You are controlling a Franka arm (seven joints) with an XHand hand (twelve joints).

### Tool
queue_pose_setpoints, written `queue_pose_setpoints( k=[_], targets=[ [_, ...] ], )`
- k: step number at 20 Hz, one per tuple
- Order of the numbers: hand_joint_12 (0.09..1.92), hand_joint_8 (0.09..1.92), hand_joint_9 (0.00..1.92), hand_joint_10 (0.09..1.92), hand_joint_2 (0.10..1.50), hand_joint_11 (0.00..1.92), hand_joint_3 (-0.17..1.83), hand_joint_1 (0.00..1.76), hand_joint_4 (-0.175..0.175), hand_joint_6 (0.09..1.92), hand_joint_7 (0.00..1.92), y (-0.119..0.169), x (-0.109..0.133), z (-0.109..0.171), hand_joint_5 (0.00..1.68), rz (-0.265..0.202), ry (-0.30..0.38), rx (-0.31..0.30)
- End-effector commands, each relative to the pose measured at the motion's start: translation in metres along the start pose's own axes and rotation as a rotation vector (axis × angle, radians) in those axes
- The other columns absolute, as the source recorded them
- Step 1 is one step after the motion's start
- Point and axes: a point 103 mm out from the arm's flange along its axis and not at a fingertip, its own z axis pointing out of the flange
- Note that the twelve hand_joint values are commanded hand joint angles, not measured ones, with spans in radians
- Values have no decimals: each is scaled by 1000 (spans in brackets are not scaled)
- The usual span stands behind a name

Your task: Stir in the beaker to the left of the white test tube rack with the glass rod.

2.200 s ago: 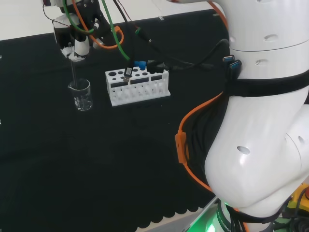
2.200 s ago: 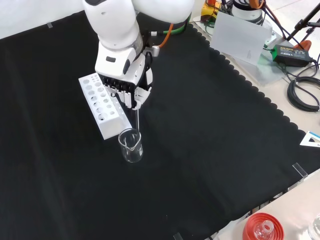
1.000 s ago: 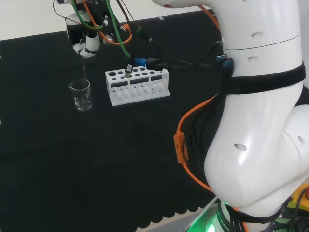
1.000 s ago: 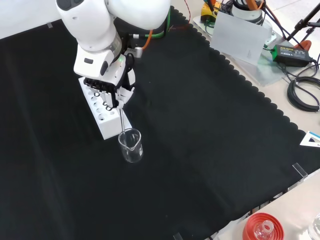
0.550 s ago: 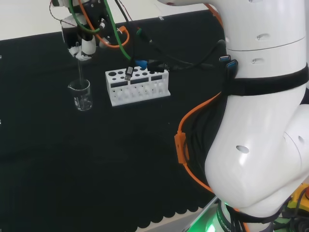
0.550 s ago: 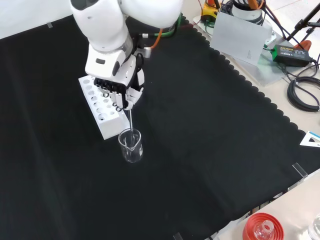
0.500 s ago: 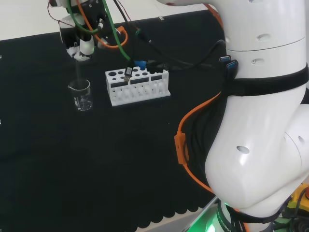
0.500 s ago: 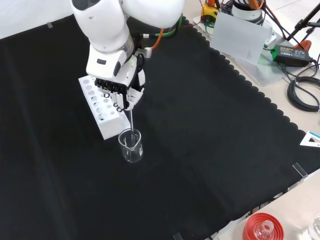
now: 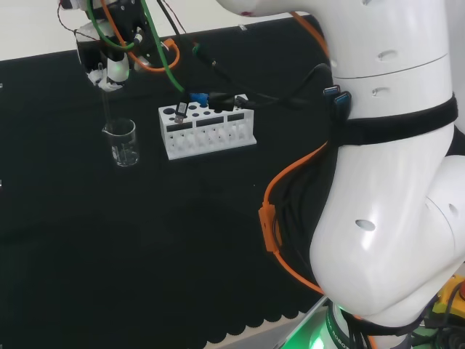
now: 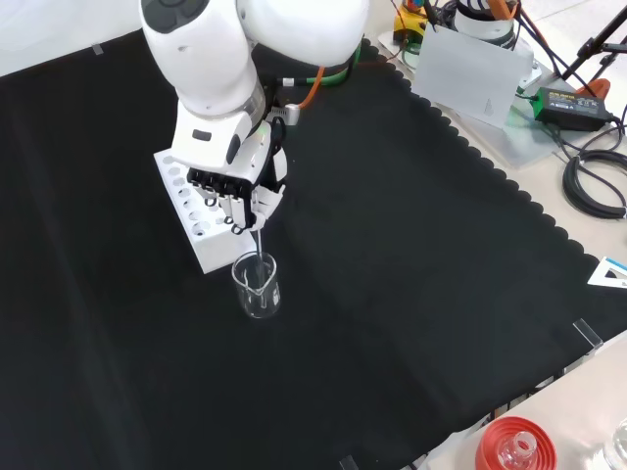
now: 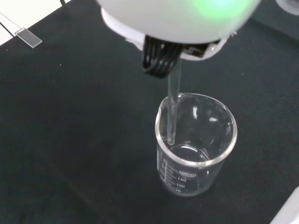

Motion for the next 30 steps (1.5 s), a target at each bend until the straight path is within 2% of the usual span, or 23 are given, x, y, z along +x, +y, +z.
queue_pose_setpoints(
  k=[1,8,14,23,30],
  targets=[
    [674,699,1801,387,524,1660,890,1333,-175,734,1433,6,-16,7,1188,0,5,10],
    [675,700,1801,386,525,1660,889,1332,-175,734,1433,-6,-43,11,1187,48,21,25],
    [676,701,1801,385,526,1659,887,1332,-175,735,1432,-22,-48,19,1186,66,18,39],
    [677,702,1802,385,528,1659,885,1332,-175,735,1431,-36,-22,14,1185,54,5,29],
    [678,703,1802,384,528,1658,885,1332,-175,736,1431,-25,-1,9,1184,28,2,23]
  ],
)
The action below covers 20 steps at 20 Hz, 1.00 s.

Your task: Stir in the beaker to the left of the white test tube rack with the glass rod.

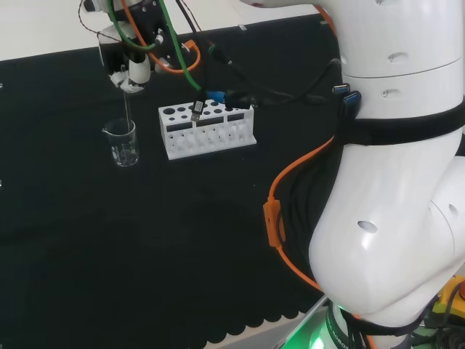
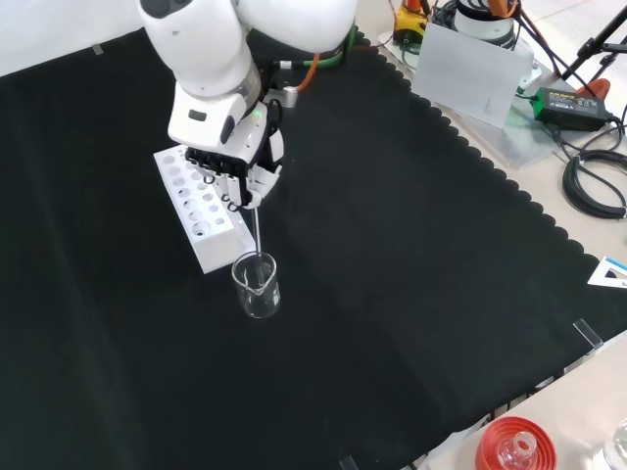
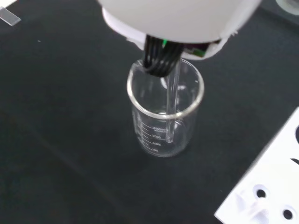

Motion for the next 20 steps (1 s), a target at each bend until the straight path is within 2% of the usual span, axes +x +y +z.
queue_pose_setpoints(
  k=[1,7,13,20],
  targets=[
    [678,703,1801,383,529,1658,884,1332,-175,736,1430,12,18,-3,1184,-21,-5,-7],
    [678,703,1802,383,529,1658,883,1332,-175,736,1430,26,22,0,1184,-35,-4,2],
    [678,703,1802,382,530,1657,882,1332,-175,737,1429,32,4,1,1183,-23,-1,9],
    [678,704,1802,381,532,1657,880,1332,-175,736,1429,24,-18,1,1182,2,-2,12]
  ],
)
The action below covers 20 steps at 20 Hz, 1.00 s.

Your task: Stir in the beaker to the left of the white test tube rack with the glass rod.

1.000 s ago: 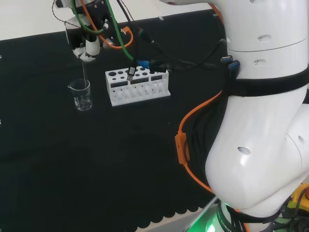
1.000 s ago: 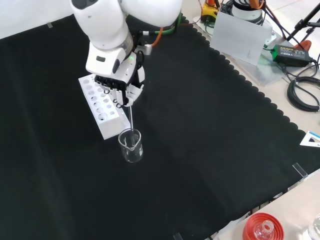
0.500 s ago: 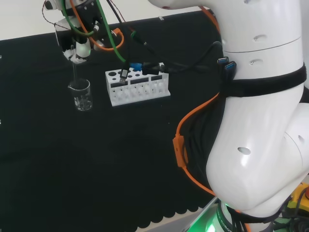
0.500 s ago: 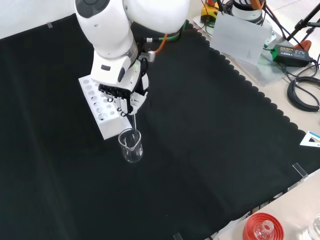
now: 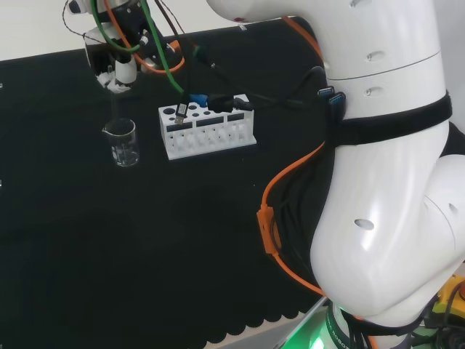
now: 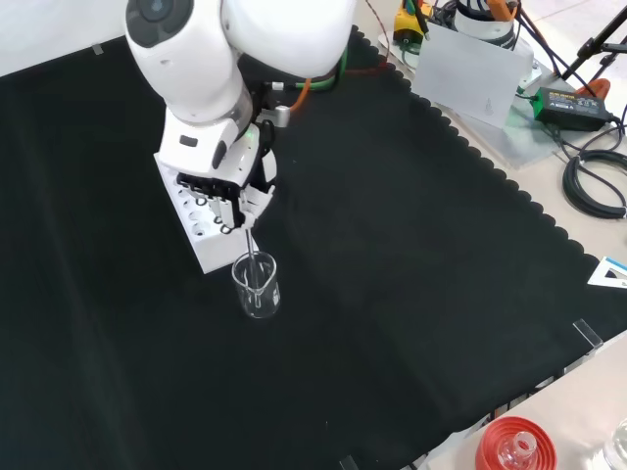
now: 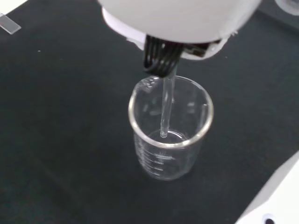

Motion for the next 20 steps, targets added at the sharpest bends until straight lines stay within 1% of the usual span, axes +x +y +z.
queue_pose_setpoints(
  k=[1,6,9,16,20],
  targets=[
    [678,704,1802,381,532,1657,880,1332,-175,736,1428,-9,-17,2,1182,21,0,6],
    [679,705,1802,381,532,1657,879,1332,-175,737,1428,-20,-20,8,1182,34,-5,17],
    [679,705,1802,381,533,1657,879,1332,-175,737,1428,-25,-14,8,1182,33,-11,20],
    [679,705,1802,380,533,1657,879,1332,-175,738,1428,-33,2,-10,1181,23,-27,-9],
    [679,706,1801,380,532,1658,879,1331,-175,738,1428,-36,5,-15,1181,25,-27,-16]
  ],
)
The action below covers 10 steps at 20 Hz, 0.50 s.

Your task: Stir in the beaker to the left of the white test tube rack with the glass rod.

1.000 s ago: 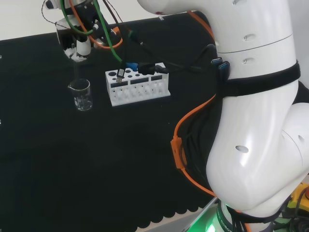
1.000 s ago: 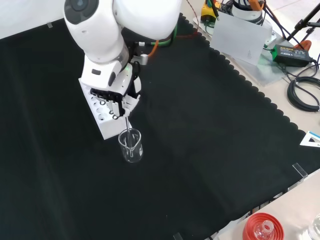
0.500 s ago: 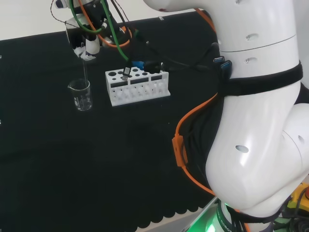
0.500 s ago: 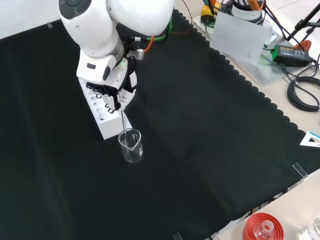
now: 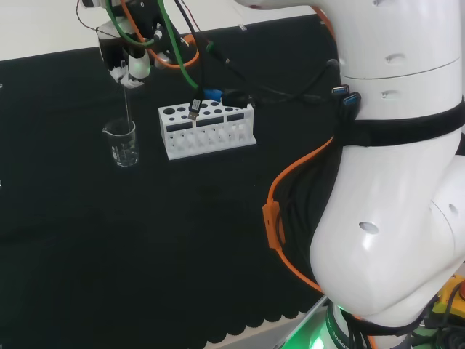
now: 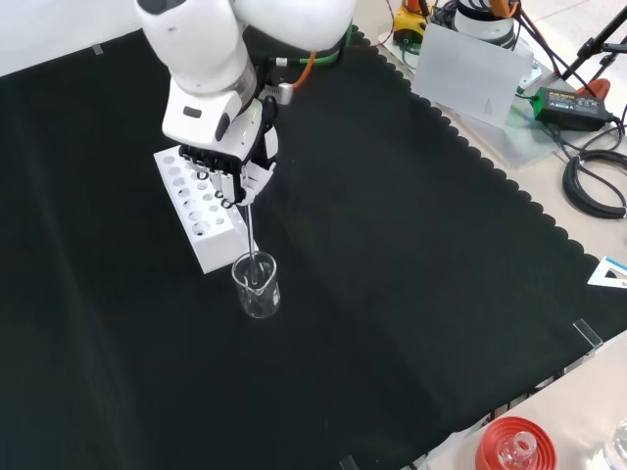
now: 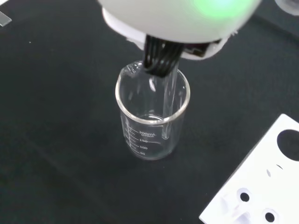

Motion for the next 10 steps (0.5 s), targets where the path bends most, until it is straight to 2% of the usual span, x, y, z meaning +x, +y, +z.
queue_pose_setpoints(
  k=[1,10],
  targets=[
    [679,706,1801,380,532,1658,880,1331,-175,738,1428,-3,8,-7,1181,-1,-4,-15],
    [679,706,1801,379,532,1658,881,1331,-175,740,1428,-6,8,-10,1181,2,-4,-18]
  ],
)
